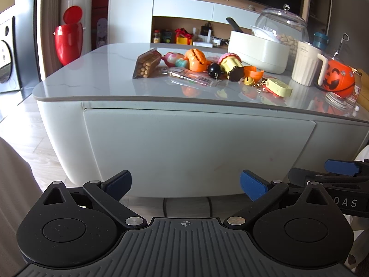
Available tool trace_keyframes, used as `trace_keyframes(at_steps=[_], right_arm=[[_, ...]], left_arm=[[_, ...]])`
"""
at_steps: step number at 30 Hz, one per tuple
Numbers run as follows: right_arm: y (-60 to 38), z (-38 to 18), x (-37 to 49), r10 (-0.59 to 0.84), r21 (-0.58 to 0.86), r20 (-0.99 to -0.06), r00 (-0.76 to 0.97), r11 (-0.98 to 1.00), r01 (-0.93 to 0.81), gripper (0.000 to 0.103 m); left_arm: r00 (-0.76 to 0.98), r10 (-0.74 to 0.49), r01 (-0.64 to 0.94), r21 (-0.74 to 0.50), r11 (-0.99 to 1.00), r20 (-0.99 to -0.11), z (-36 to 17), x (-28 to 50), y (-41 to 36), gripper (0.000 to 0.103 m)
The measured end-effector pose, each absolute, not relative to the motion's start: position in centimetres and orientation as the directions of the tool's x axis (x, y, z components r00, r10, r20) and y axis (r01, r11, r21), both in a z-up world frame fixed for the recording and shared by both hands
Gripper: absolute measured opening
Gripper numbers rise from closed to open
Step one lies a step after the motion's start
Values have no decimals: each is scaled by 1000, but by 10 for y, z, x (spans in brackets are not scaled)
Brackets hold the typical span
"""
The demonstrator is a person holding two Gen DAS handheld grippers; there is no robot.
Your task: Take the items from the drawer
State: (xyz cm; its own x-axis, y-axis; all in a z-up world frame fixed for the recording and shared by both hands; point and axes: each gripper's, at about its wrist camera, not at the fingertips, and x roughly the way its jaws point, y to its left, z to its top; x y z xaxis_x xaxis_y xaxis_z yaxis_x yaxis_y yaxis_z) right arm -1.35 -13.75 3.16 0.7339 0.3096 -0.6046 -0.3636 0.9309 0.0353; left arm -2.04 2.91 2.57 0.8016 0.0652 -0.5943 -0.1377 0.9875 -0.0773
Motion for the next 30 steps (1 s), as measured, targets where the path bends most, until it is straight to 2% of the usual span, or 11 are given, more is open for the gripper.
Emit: trace_keyframes(at_steps=[30], right_arm=[[-137, 32, -17, 305, 45, -606, 735, 936, -350, 80]], left_arm=[[802, 67, -143, -82, 986, -594, 26, -21, 28, 103]])
